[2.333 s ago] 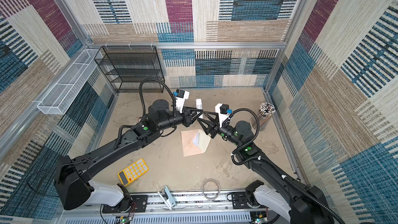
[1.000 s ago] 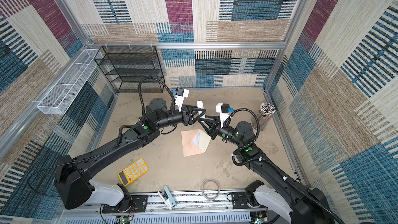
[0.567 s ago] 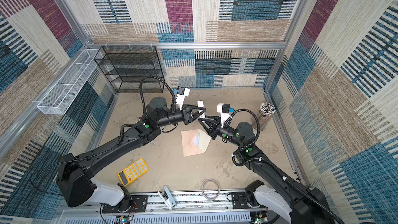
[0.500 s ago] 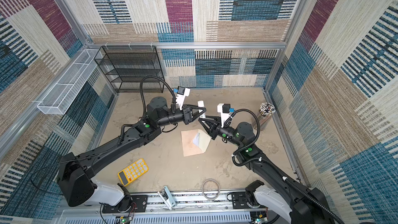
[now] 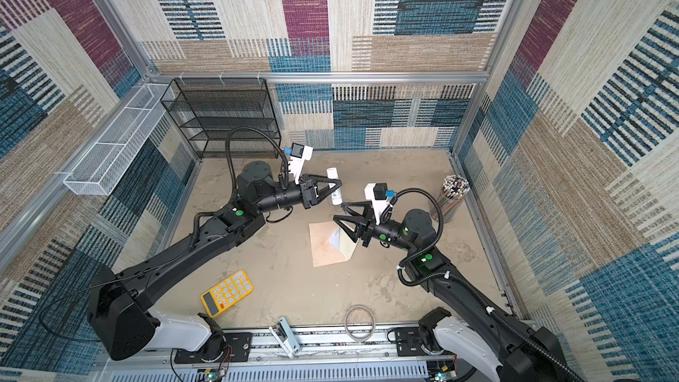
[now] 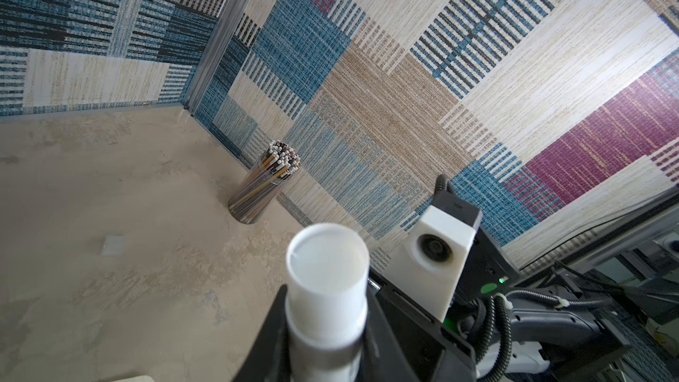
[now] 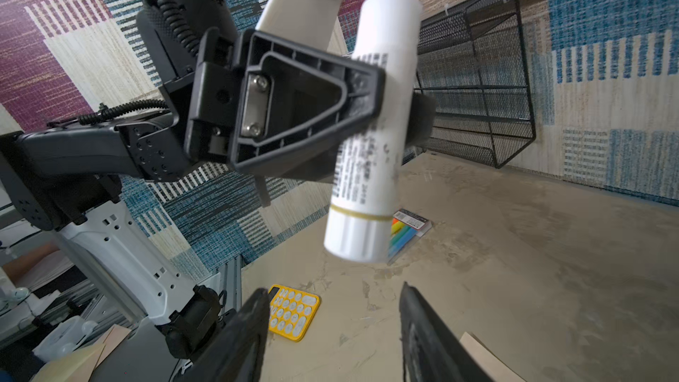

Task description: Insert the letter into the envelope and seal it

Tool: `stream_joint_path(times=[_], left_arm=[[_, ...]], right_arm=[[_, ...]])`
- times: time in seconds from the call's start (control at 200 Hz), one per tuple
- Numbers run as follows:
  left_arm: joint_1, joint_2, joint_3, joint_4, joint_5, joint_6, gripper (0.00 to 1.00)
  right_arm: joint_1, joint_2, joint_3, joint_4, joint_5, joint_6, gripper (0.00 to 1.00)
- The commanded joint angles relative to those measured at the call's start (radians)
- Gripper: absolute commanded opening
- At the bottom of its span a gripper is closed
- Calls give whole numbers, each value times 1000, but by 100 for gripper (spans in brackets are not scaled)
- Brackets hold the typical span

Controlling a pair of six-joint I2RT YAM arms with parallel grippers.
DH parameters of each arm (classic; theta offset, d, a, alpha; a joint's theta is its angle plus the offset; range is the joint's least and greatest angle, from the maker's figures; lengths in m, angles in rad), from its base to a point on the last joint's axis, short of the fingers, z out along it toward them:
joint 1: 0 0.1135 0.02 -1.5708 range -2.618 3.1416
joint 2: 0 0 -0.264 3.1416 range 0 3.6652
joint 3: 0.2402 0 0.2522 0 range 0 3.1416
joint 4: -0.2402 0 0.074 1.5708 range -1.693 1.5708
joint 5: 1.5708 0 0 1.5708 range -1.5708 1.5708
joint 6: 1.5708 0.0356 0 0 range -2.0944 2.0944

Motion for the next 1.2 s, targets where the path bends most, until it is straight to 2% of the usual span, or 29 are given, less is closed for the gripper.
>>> stream_joint_path(times=[0.0, 0.361, 0.491, 0.766, 0.907, 1.057, 1.192], left_arm=[[5, -15, 0, -14, 76, 46, 0], [4, -26, -29, 10, 124, 37, 0], [5, -26, -33, 22, 129, 35, 0], [4, -12, -37, 31, 135, 32, 0], [4, -3, -40, 27, 133, 31, 0], [4, -1, -52, -3, 107, 49, 0], [2, -9, -62, -74, 20, 84, 0]], right_arm=[[0, 18, 13, 7, -54, -8, 58], [0, 68, 80, 39, -83, 13, 54], [0, 80, 88, 32, -88, 14, 48], [0, 90, 93, 36, -101, 16, 26], [0, 88, 100, 38, -96, 18, 22], [0, 81, 102, 35, -74, 26, 21], [5, 68, 104, 27, -15, 34, 18]])
